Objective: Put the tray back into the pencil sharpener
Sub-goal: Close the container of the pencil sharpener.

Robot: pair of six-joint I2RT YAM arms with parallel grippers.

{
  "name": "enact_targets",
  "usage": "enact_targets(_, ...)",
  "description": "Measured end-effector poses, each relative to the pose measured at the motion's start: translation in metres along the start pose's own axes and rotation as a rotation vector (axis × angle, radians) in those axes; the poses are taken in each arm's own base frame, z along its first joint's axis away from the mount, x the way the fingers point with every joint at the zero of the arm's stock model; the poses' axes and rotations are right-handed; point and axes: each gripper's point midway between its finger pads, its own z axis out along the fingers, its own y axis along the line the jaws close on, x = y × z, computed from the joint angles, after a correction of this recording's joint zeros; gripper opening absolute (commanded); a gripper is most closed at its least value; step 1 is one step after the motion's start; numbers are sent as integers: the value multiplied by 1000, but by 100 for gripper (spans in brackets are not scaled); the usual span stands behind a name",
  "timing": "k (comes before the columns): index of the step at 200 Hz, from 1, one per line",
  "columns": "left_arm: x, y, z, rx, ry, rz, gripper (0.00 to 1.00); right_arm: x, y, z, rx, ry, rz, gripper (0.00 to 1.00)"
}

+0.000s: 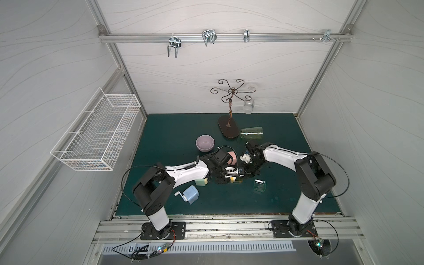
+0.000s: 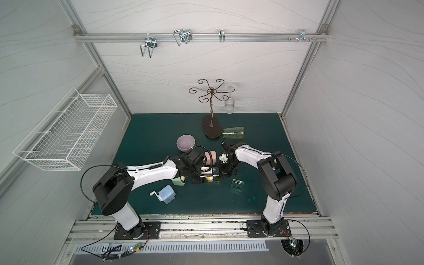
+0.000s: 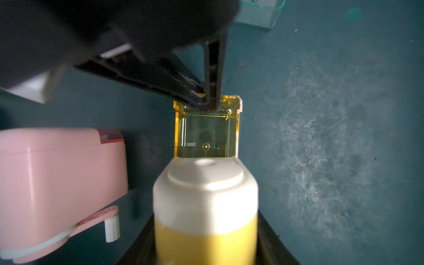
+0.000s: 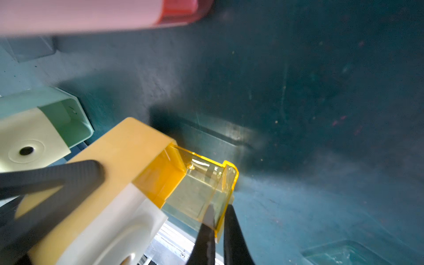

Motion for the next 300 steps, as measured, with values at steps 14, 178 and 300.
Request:
enact_targets(14,0,0,0,3,-2,1,13,1,1,0,1,2,1,8)
enact_targets(178,-23,1,13,33,-46,2,10,-22,67,-124,-406,-295,-100,29)
enact_targets(300,-23,4,13,8,-52,-151,10,13,-27,-35,-135,-120,138,0)
